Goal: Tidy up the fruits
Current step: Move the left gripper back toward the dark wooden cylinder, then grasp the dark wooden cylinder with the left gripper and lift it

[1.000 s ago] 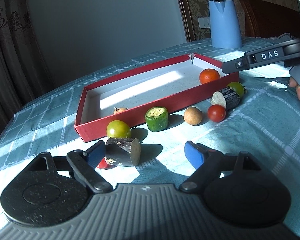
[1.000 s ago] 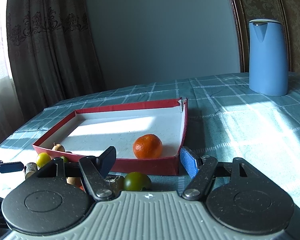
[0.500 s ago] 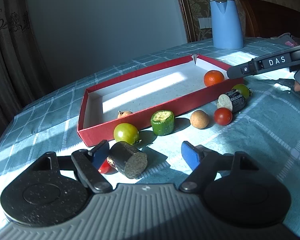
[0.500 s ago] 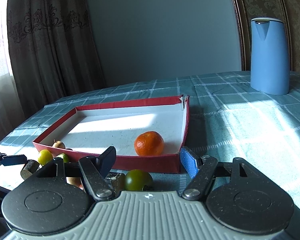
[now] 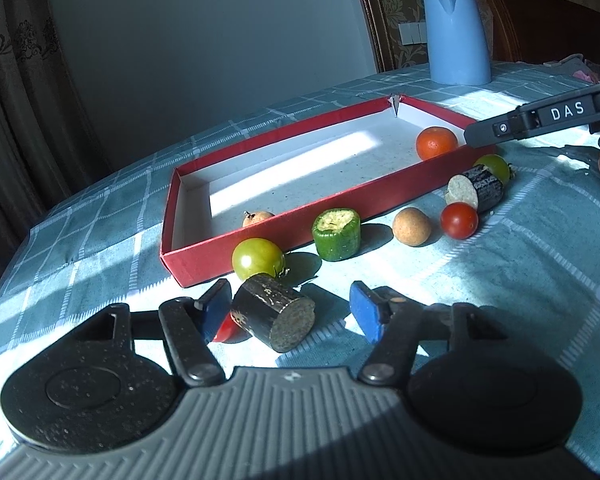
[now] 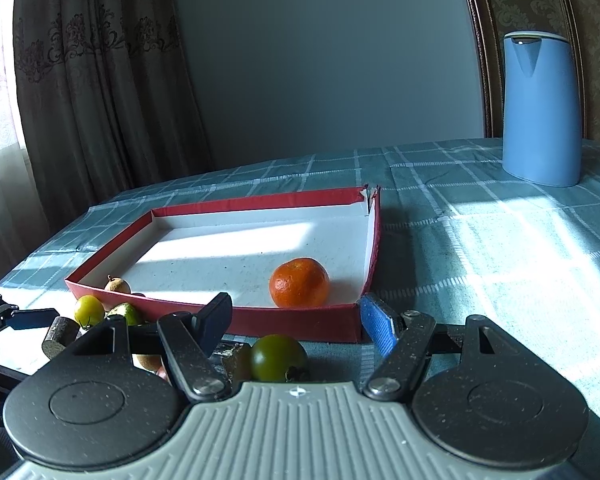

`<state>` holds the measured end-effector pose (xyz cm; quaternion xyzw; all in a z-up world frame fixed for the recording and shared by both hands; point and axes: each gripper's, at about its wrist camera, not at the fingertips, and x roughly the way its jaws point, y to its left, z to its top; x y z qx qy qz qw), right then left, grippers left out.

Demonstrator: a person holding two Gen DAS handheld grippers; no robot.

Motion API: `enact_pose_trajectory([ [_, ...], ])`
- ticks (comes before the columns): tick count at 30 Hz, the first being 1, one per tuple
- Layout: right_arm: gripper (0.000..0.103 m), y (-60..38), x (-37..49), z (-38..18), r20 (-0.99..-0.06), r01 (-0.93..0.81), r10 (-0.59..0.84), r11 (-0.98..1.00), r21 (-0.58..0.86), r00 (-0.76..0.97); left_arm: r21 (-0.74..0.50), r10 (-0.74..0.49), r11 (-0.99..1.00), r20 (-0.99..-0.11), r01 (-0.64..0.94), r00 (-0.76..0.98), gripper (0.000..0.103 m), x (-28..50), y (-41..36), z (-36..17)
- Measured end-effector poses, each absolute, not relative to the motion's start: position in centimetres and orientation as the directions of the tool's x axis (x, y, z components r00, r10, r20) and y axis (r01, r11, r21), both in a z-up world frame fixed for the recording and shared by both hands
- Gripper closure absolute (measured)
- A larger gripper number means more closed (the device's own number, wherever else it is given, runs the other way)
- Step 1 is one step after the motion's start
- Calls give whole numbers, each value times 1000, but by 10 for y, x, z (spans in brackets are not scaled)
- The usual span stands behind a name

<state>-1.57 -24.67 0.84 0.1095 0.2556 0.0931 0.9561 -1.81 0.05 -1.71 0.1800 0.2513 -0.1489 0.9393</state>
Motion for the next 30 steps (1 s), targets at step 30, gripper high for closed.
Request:
enact_pose_trajectory([
  [30, 53, -220, -67, 5, -463, -316, 325, 944, 99, 825, 235, -176, 916, -493, 325, 852, 59, -31, 9, -14],
])
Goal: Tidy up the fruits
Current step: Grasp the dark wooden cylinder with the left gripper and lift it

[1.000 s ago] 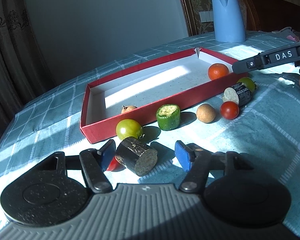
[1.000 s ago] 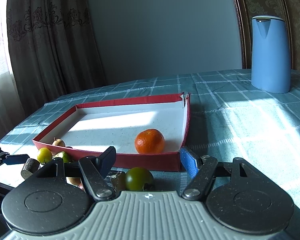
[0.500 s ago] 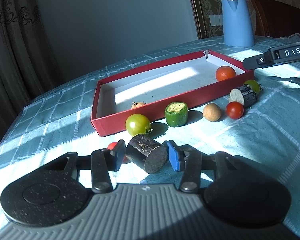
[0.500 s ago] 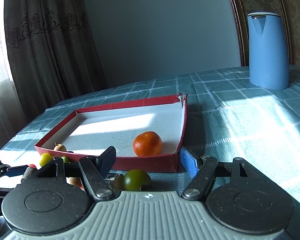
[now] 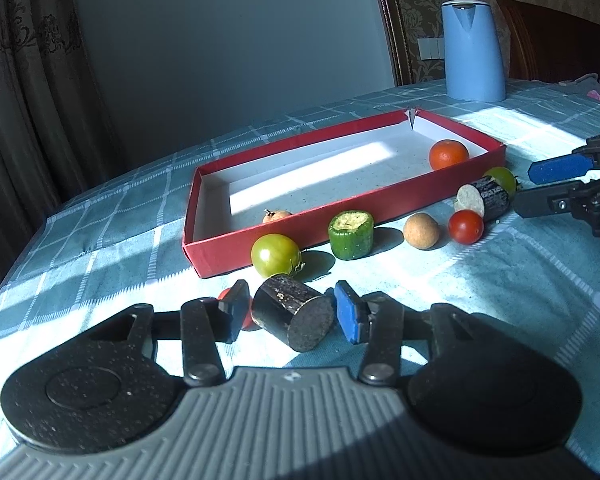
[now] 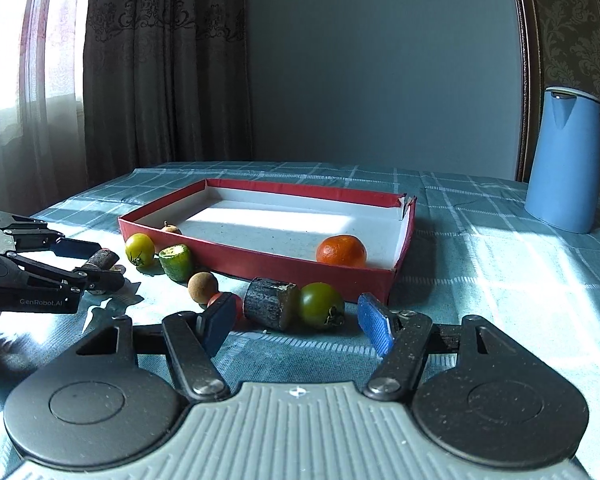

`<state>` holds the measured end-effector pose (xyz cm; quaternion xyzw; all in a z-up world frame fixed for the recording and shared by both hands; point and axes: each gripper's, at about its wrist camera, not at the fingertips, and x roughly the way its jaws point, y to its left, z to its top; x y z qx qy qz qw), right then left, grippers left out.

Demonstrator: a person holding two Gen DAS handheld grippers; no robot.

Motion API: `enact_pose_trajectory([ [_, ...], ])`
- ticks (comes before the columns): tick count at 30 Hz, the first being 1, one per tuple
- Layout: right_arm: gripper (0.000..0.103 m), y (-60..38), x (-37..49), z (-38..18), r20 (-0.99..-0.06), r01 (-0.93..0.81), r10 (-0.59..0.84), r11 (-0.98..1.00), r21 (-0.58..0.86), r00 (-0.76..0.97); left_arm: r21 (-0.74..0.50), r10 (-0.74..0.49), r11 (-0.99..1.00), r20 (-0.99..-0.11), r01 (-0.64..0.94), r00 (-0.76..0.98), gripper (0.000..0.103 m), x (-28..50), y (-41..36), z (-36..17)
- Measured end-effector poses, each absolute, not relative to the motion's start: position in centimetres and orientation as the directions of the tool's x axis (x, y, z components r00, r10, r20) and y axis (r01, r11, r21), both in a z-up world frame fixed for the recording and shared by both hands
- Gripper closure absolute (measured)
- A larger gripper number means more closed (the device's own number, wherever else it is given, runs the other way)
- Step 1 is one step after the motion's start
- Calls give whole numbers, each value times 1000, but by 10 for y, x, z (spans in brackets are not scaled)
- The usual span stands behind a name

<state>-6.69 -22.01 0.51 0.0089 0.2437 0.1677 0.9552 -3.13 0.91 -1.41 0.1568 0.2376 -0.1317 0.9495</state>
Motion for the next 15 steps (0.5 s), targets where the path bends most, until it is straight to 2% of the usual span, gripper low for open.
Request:
enact_pose_trajectory([
  [6, 63, -208, -50, 0, -519, -331, 350, 934, 132, 780, 234, -177, 914, -503, 330, 846, 57, -29, 9, -15],
  [11, 65, -204, -33, -1, -550, -310, 354, 934, 175, 756, 241, -181, 907, -514, 344, 839, 42, -29, 6, -16],
  [13, 66, -205, -28, -1, -551, -295, 354, 935, 197, 756, 237, -184, 908, -515, 346, 837, 43, -29, 6, -17],
  [14, 73, -205, -27, -2, -555, -290, 352, 936, 200, 753, 236, -183, 909, -514, 343, 838, 52, -29, 6, -16],
  [15, 74, -206, -27, -3, -556, -291, 356, 934, 205, 751, 235, -183, 910, -514, 343, 838, 59, -29, 7, -16],
])
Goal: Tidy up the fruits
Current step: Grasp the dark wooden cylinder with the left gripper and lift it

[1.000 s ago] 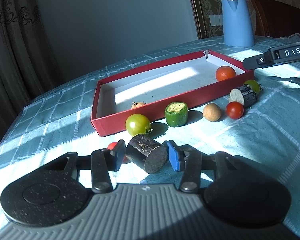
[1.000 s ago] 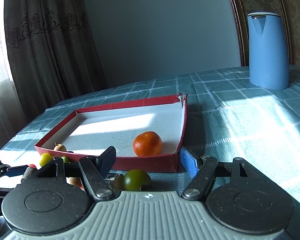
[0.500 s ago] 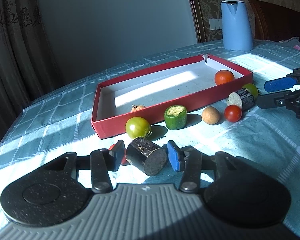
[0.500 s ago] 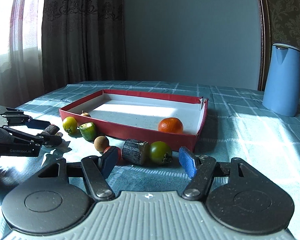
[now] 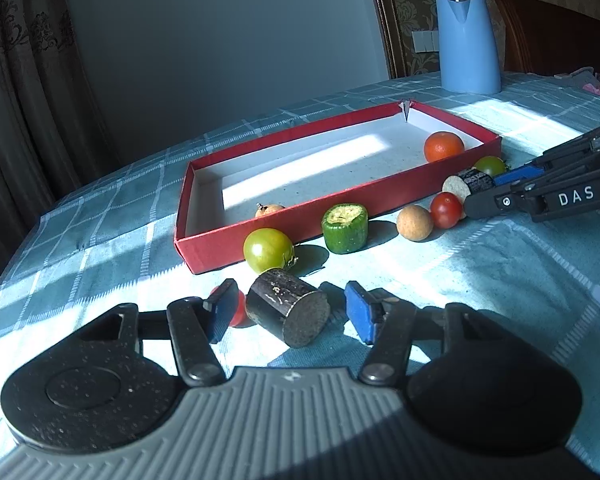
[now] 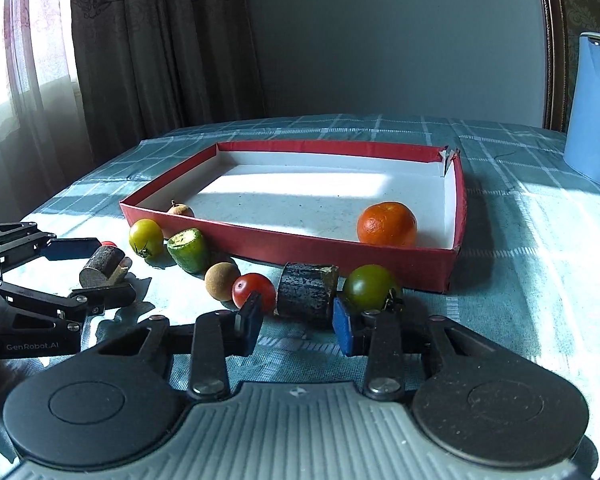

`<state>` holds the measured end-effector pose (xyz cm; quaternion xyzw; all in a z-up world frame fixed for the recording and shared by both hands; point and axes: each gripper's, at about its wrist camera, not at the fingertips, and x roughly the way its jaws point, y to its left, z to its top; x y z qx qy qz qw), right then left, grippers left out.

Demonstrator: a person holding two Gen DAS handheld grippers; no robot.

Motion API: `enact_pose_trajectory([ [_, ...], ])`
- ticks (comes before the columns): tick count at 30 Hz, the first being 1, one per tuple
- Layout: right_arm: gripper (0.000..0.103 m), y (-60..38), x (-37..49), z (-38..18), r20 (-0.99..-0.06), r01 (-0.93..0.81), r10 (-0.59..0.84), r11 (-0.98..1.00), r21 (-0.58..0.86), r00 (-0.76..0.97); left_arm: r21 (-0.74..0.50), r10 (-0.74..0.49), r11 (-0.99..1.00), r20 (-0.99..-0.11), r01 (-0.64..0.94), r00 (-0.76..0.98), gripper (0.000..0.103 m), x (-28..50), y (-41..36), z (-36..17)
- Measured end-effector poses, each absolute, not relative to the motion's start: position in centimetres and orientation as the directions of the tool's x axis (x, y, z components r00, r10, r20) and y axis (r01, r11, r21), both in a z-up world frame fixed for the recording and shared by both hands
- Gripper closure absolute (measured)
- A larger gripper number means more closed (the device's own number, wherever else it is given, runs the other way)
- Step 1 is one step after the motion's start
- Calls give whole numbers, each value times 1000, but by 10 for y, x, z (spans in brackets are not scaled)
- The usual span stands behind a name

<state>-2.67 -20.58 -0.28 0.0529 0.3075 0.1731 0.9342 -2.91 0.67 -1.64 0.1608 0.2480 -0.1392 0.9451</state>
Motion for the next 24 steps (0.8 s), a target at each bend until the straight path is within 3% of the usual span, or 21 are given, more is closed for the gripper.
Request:
enact_pose_trajectory([
  [24, 74, -218, -45, 12, -419, -304, 377, 924, 232, 826, 219, -171, 929, -458, 297, 872, 61, -33, 12, -8],
])
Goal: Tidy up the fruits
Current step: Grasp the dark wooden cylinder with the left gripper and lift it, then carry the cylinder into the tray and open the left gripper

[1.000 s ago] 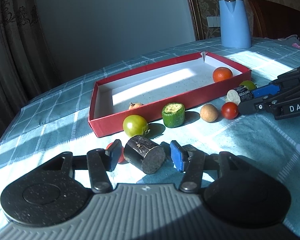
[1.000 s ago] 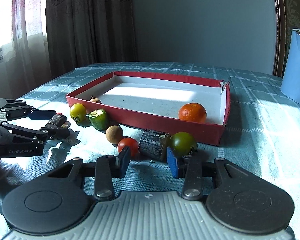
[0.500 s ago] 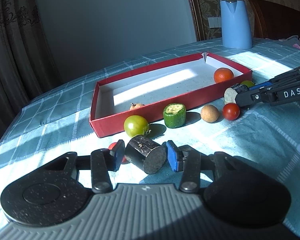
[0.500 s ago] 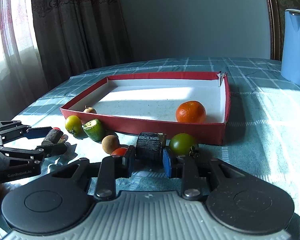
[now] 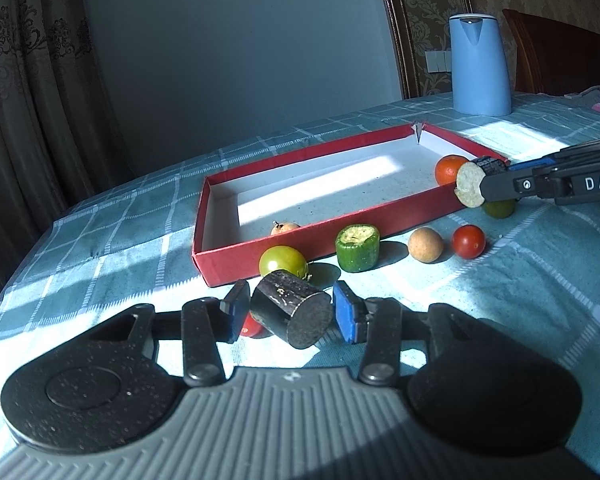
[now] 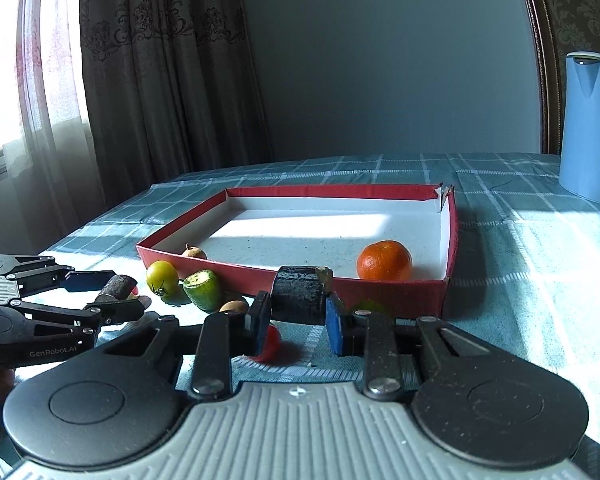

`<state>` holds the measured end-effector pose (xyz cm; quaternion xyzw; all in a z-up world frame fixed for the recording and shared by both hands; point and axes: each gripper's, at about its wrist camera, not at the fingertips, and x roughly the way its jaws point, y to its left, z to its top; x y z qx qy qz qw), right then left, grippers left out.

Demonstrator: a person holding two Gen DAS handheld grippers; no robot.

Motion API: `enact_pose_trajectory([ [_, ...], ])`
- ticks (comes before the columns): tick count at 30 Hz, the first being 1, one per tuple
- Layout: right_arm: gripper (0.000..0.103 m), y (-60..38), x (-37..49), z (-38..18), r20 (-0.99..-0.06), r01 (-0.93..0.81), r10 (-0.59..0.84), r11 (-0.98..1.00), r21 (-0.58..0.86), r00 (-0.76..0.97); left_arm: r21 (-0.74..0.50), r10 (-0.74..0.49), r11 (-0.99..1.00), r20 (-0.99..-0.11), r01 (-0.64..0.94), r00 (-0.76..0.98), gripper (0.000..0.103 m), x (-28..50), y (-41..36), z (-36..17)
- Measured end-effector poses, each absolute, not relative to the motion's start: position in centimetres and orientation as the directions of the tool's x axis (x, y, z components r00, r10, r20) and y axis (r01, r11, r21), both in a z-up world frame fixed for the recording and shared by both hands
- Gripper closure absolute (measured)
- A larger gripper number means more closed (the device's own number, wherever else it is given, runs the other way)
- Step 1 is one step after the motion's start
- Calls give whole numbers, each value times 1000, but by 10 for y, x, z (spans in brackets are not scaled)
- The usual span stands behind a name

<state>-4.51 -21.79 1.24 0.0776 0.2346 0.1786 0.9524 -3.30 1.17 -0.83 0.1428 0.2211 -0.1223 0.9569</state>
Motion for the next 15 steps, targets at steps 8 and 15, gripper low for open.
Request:
enact_pose_trajectory([
  [8, 74, -213, -28, 29, -400, -292, 341, 940, 178, 851, 176, -171, 947, -431, 268, 886, 61, -18, 10, 11],
  [15, 74, -199, 13, 43, -393, -261, 280, 960, 103, 876, 189, -164, 946, -424, 264, 890, 61, 18, -13, 24],
])
